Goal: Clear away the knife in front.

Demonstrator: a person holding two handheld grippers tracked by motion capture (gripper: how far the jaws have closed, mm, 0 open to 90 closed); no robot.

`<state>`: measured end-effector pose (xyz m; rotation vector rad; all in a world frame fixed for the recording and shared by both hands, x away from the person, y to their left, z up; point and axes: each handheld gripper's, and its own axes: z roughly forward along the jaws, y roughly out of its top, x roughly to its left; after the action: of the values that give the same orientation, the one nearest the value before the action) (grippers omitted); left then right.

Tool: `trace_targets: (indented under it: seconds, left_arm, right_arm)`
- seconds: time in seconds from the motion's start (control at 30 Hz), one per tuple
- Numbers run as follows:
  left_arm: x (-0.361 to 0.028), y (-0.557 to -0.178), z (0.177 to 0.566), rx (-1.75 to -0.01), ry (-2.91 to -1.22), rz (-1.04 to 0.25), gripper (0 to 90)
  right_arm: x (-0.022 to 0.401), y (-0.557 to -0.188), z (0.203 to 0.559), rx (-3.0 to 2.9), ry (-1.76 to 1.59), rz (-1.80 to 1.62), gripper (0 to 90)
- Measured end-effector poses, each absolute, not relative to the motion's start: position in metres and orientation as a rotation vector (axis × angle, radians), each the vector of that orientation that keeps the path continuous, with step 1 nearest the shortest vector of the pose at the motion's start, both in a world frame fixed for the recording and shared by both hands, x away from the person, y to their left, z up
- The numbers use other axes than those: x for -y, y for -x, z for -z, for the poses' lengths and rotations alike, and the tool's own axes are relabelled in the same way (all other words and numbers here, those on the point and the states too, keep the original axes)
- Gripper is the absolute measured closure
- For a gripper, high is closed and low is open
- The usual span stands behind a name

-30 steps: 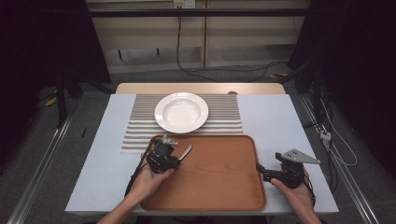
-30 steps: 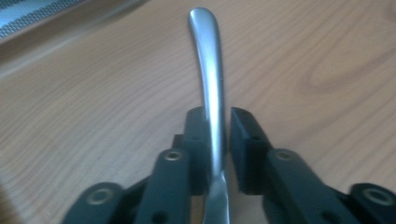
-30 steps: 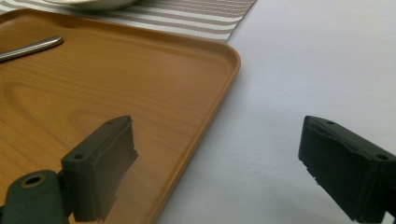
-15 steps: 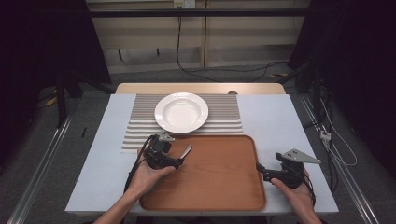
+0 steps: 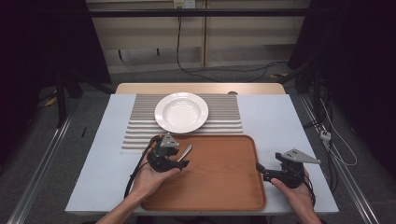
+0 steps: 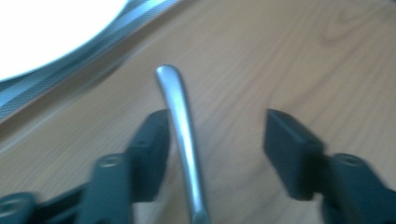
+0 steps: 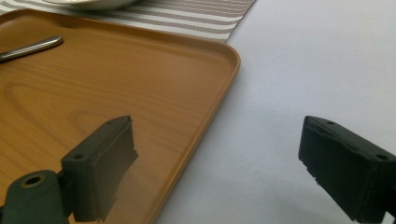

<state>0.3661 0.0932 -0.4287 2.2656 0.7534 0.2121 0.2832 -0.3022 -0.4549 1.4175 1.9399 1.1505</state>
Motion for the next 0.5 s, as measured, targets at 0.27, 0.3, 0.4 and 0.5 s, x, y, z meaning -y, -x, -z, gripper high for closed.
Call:
trace_targets:
  seconds: [0.27,0.3,0.4,0.5]
  left_arm:
    - [-0.084,-0.367,0.437,-0.691,-2.31,-0.126,78.9]
    - [-0.082,-0.367,0.439,-0.689,-2.326,-0.138,82.9]
    - [-0.079,-0.37,0.446,-0.706,-2.345,-0.152,90.0]
    - [-0.081,-0.374,0.445,-0.718,-2.355,-0.158,90.0]
  right_arm:
    - [0.302,-0.282,0.455,-1.937,-1.425,-1.153,10.5]
    - [0.302,-0.282,0.455,-1.935,-1.428,-1.154,10.5]
    - [0.302,-0.282,0.454,-1.932,-1.429,-1.153,10.5]
    - [0.301,-0.283,0.454,-1.934,-1.427,-1.147,10.5]
